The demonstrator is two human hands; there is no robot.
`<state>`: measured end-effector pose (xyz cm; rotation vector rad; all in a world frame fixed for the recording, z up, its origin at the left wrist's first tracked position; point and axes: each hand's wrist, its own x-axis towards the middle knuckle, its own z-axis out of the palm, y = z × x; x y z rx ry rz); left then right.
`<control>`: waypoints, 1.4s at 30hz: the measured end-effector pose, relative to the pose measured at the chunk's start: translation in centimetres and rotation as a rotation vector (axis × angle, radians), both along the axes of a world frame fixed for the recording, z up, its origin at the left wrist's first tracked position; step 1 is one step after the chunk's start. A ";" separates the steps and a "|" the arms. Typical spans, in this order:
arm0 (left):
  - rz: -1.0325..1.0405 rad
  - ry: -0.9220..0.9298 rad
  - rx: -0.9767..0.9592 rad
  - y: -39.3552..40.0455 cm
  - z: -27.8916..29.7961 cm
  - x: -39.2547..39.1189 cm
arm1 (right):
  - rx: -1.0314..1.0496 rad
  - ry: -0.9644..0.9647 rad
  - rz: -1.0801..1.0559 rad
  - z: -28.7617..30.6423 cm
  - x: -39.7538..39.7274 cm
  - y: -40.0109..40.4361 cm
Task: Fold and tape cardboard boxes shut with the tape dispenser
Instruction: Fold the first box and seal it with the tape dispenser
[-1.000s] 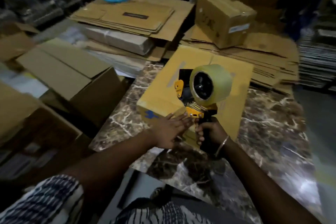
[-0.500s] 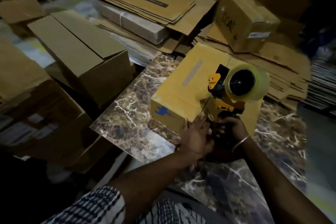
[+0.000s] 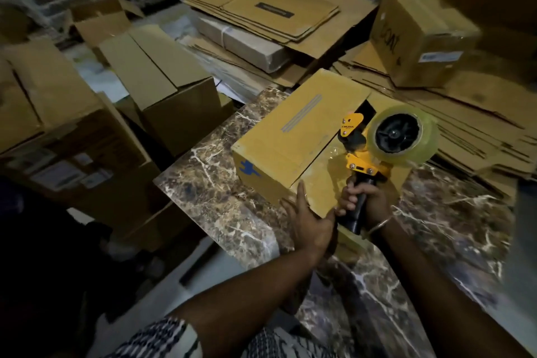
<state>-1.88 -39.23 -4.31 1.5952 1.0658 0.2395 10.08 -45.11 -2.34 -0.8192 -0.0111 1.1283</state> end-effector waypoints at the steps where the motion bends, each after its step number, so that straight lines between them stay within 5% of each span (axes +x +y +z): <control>1: 0.007 0.000 0.012 0.0 0.1 0.2 | 0.008 -0.005 0.034 0.0 0.3 -0.1; 19: -0.023 0.069 0.266 7.7 -1.1 -0.3 | -0.161 -0.047 0.268 0.4 -0.8 4.7; 23: 0.245 -0.098 0.049 6.0 -1.3 1.0 | -0.123 -0.014 0.235 0.0 -0.2 5.4; 31: 0.157 0.047 -0.308 8.8 -2.7 3.4 | -0.074 0.030 0.250 0.4 0.3 5.8; 42: 0.029 0.148 -0.249 11.3 -1.7 2.8 | -0.231 -0.063 0.283 0.9 -0.4 7.6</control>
